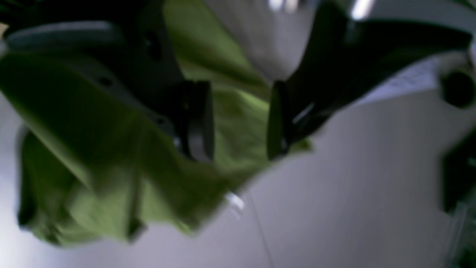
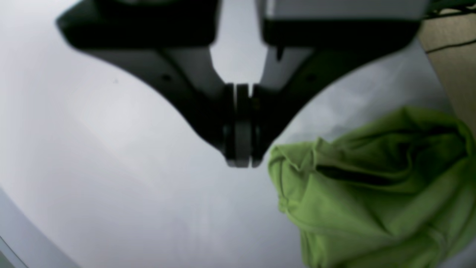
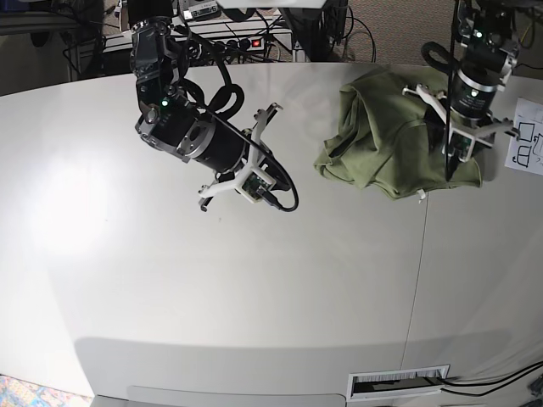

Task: Fold the T-shirt properly
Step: 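Lower the right gripper onto the bundle and press it flat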

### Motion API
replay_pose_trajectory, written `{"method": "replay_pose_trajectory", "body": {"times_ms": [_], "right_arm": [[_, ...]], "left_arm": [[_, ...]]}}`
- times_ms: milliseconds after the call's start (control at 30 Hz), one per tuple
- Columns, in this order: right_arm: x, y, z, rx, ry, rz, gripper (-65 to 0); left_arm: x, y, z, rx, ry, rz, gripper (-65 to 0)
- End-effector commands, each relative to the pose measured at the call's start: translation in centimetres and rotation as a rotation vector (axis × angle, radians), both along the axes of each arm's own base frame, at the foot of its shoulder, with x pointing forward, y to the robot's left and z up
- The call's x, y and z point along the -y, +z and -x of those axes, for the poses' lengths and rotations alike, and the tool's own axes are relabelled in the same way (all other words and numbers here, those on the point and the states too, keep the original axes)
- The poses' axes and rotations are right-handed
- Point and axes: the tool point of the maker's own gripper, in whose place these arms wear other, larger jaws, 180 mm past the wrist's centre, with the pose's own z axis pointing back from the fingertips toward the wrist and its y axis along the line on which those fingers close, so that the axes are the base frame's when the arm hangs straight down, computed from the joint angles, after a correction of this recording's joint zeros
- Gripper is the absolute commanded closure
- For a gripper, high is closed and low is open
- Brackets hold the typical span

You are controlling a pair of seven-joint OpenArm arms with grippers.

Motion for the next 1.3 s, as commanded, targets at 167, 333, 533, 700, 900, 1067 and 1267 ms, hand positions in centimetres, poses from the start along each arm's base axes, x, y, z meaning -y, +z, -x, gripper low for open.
{"method": "replay_pose_trajectory", "body": {"times_ms": [167,333,533,700,900,1067,1267], "right_arm": [[-0.7,2.0,-1.1,0.036,-0.053,-0.091,0.0],[-1.5,-1.3,-1.2,-0.053,-0.052,-0.071,0.0],[-3.9,-2.9,-1.5,-0.103,-0.012,-0.078,0.0],[-8.1,-1.8,0.2,-0.133,0.087,-0.141,0.0],[-11.2,-0.2,3.0,-0.166,0.202,-0.199,0.0],[-12.1,2.7,4.2,-0.171,0.254,-0.301,0.0],[-13.7,3.1,6.1,-0.192,0.330,-0.323,0.0]], "left_arm": [[-0.5,-1.9,3.6,-0.112,0.005,-0.039,-20.5],[0.0,-3.3,6.3,-0.203,0.004,-0.002,-5.9],[4.0,-3.0,7.0,-0.215,-0.124,0.185,-3.4],[5.3,-4.2,7.6,-0.238,-0.114,0.279,-3.4],[5.2,-7.9,8.9,-0.301,-0.106,0.315,-3.4],[4.8,-9.4,8.4,-0.324,-0.100,0.323,-3.4],[4.8,-9.3,8.2,-0.314,-0.100,0.327,-3.4]]}}
